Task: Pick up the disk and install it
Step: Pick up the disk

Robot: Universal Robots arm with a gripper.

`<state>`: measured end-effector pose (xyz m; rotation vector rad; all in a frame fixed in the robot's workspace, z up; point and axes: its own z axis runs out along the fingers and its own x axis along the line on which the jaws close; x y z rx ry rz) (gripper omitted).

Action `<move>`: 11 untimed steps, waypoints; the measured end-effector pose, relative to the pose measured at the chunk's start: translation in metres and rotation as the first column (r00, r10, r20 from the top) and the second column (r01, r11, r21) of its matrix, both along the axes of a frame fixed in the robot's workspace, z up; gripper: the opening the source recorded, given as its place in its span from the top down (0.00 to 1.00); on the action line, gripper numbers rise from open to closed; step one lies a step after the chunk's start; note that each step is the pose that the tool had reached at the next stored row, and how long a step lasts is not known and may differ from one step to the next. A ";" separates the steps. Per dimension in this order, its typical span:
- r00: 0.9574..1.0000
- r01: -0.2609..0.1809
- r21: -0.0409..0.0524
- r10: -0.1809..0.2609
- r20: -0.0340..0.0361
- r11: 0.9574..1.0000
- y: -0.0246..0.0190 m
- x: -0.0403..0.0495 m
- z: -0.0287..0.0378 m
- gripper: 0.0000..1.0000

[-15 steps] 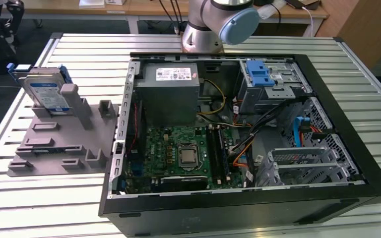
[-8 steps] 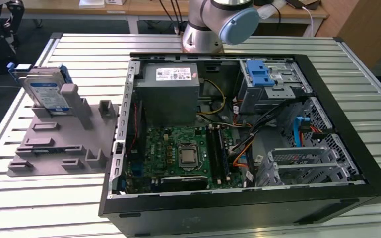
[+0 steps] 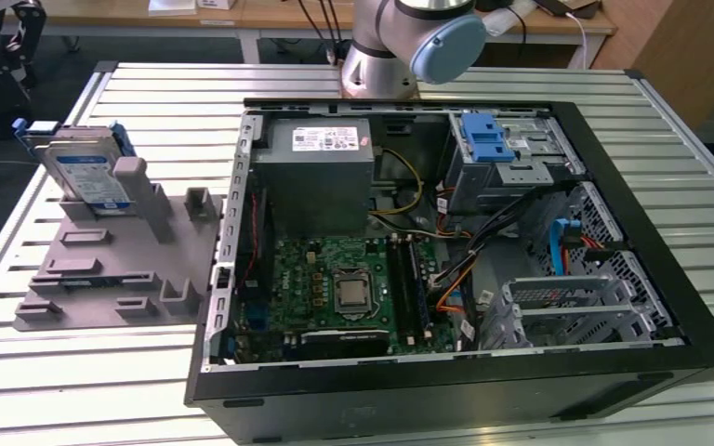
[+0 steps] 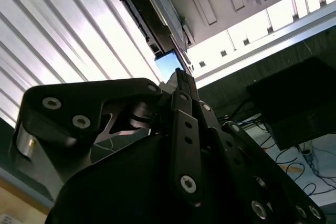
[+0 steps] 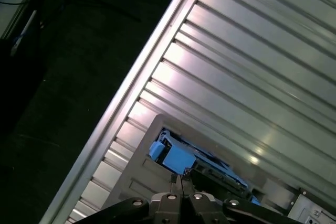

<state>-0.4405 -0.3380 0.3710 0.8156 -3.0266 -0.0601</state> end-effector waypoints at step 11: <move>0.996 -0.087 0.000 0.087 0.001 0.996 0.0000 0.0000 -0.0005 0.89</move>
